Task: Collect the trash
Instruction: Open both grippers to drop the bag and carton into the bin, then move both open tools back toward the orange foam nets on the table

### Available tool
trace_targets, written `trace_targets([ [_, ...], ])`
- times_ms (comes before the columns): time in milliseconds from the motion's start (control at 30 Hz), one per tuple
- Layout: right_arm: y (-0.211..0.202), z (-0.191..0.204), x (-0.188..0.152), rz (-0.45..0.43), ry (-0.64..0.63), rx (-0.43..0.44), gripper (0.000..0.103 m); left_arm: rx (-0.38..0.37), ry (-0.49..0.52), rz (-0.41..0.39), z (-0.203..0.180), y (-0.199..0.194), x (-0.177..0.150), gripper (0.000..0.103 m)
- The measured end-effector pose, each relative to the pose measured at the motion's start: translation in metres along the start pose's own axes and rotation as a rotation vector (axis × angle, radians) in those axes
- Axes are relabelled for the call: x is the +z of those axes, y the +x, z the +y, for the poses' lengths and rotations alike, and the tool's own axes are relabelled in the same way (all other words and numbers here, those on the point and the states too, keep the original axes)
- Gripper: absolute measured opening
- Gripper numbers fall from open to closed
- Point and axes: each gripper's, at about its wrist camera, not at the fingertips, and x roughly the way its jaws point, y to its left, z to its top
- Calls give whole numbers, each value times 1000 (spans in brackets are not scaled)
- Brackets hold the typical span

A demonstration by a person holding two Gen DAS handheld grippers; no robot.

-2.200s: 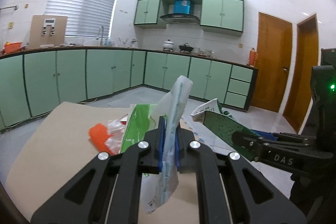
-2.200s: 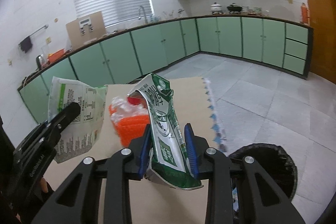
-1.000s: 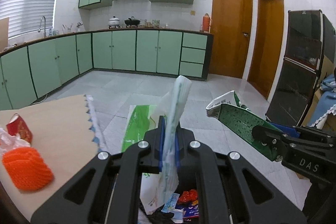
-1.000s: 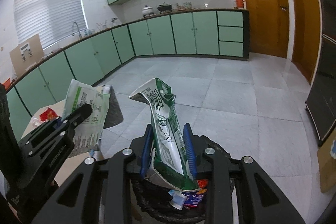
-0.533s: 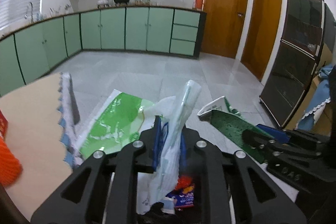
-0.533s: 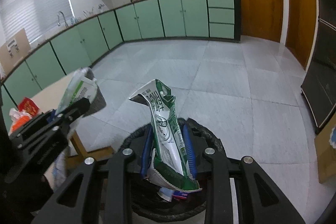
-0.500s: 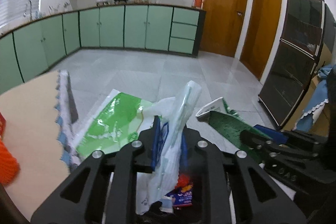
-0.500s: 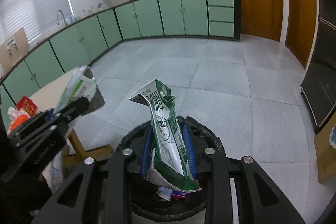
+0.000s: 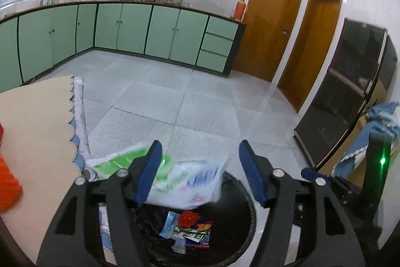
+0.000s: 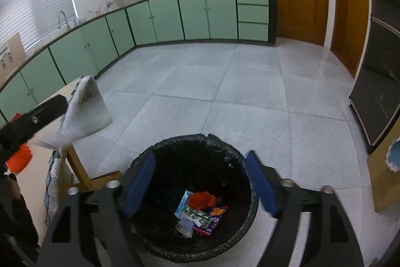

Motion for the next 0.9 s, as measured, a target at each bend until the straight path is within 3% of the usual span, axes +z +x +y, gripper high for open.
trace_targets([
  [300,-20,7,3,-36,3,14,81,7,11,-48,-1,-23,11,65],
  [467,-33,16,6,-66,-12,27,83,48,25,-86,9,-45,12,72],
  [667,-44,43,7,-105,-13,93,97,147,41,-130,39,-85,8,79],
  [900,-41,104,7,-105,-85,197,97,319,9,-151,103,-135,-5,85],
])
